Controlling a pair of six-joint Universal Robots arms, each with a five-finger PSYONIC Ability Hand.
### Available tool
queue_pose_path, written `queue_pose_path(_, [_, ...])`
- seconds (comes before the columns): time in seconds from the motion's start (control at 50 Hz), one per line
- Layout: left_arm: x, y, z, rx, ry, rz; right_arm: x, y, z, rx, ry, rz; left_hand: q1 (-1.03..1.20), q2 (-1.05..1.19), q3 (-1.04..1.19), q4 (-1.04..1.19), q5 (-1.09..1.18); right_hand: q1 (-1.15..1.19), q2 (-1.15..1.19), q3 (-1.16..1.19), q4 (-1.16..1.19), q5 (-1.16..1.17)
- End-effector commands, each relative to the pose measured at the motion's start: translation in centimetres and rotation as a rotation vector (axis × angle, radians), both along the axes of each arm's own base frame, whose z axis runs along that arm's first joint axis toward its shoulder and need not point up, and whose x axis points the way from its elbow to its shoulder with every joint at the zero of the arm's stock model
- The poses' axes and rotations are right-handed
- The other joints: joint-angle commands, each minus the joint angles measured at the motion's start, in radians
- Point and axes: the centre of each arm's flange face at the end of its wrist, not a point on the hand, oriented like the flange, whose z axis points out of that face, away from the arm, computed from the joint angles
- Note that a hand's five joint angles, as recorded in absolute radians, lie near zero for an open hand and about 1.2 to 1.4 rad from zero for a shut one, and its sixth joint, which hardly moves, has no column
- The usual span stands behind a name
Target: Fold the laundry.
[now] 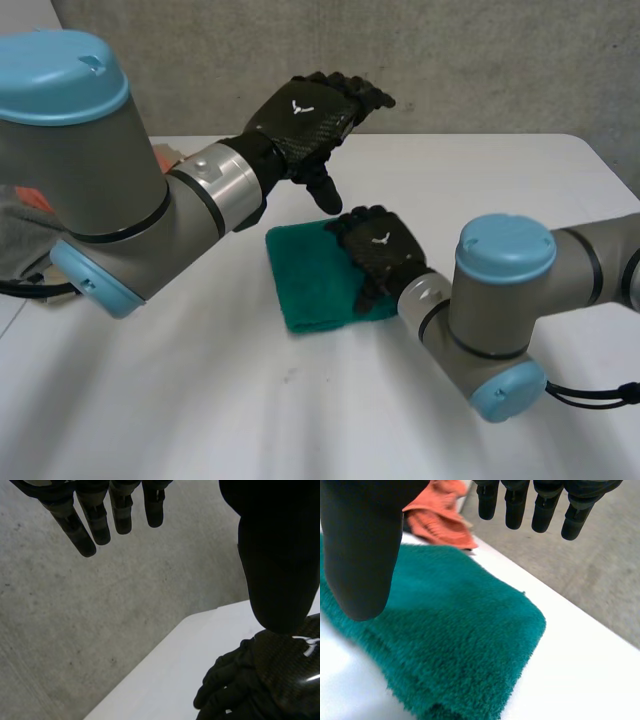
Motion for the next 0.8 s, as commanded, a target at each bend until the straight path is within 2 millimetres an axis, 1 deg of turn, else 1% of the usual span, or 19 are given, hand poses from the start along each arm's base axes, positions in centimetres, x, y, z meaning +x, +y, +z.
queue_pose_path(0.02, [-0.1, 0.2, 0.7, -0.016, 0.013, -0.003, -1.1, -2.3, 0.3, 0.127, -0.149, -0.138, -0.018, -0.032, -0.036, -0.027, -0.049, -0.046, -0.033, -0.035, -0.033, -0.047])
queue_pose_path(0.06, [-0.1, 0.2, 0.8, -0.017, 0.014, -0.005, -1.3, -2.7, 0.1, 0.152, -0.172, -0.159, -0.018, -0.032, -0.036, -0.027, -0.049, -0.046, -0.033, -0.035, -0.033, -0.047])
queue_pose_path(0.12, [-0.1, 0.3, 0.7, -0.016, 0.013, -0.008, -1.9, -3.0, -0.7, 0.242, -0.192, -0.203, -0.018, -0.032, -0.036, -0.027, -0.049, -0.046, -0.033, -0.035, -0.033, -0.047])
queue_pose_path(0.16, [-0.1, 0.2, 0.7, -0.015, 0.012, -0.008, -2.4, -3.1, -1.2, 0.309, -0.200, -0.234, -0.018, -0.032, -0.036, -0.027, -0.049, -0.046, -0.033, -0.035, -0.033, -0.047])
queue_pose_path(0.24, [-0.1, 0.2, 0.6, -0.014, 0.011, -0.008, -2.8, -3.0, -2.0, 0.390, -0.211, -0.262, -0.018, -0.032, -0.036, -0.027, -0.049, -0.046, -0.033, -0.035, -0.033, -0.047])
queue_pose_path(0.3, [-0.1, 0.1, 0.5, -0.011, 0.009, -0.007, -2.8, -3.2, -2.4, 0.405, -0.215, -0.265, -0.018, -0.032, -0.036, -0.027, -0.049, -0.046, -0.033, -0.035, -0.033, -0.047])
queue_pose_path(0.44, [0.0, 0.0, 0.3, -0.006, 0.006, -0.007, -2.7, -3.7, -4.3, 0.431, -0.196, -0.271, -0.018, -0.032, -0.036, -0.027, -0.049, -0.046, -0.033, -0.035, -0.033, -0.047])
queue_pose_path(0.5, [0.0, 0.0, 0.2, -0.004, 0.006, -0.007, -2.4, -4.1, -4.8, 0.429, -0.200, -0.270, -0.018, -0.032, -0.036, -0.027, -0.049, -0.046, -0.033, -0.035, -0.033, -0.047])
queue_pose_path(0.52, [0.0, -0.1, 0.2, -0.004, 0.006, -0.005, -2.1, -4.4, -4.9, 0.421, -0.206, -0.264, -0.018, -0.032, -0.036, -0.027, -0.049, 0.148, 0.162, 0.159, 0.162, 0.148])
queue_pose_path(0.56, [0.1, -0.1, 0.2, -0.002, 0.003, -0.005, -2.0, -4.7, -4.9, 0.418, -0.211, -0.267, -0.018, -0.032, -0.036, -0.027, -0.049, 0.688, 0.701, 0.699, 0.701, 0.687])
queue_pose_path(0.58, [0.1, -0.1, 0.2, -0.002, 0.003, -0.005, -2.0, -4.9, -4.8, 0.415, -0.215, -0.270, -0.018, -0.032, -0.036, -0.027, -0.049, 1.089, 1.102, 1.100, 1.102, 1.088])
queue_pose_path(0.6, [0.1, 0.0, 0.2, -0.002, 0.003, -0.005, -2.0, -5.3, -4.6, 0.402, -0.224, -0.269, -0.018, -0.032, -0.036, -0.027, -0.049, 1.174, 1.188, 1.186, 1.188, 1.174])
queue_pose_path(0.72, [0.3, -0.1, 0.2, -0.001, 0.004, -0.002, -1.9, -7.2, -3.7, 0.347, -0.269, -0.283, -0.018, -0.032, -0.036, -0.027, -0.049, 1.175, 1.189, 1.187, 1.189, 1.175])
queue_pose_path(0.74, [0.3, -0.1, 0.3, -0.004, 0.006, -0.004, -2.3, -8.2, -3.2, 0.329, -0.290, -0.302, -0.018, -0.032, -0.036, -0.027, -0.049, 1.175, 1.189, 1.187, 1.189, 1.175])
queue_pose_path(0.8, [0.4, -0.1, 0.5, -0.008, 0.008, -0.004, -3.0, -10.1, -2.3, 0.284, -0.332, -0.345, -0.018, -0.032, -0.036, -0.027, -0.049, 1.175, 1.189, 1.187, 1.189, 1.175])
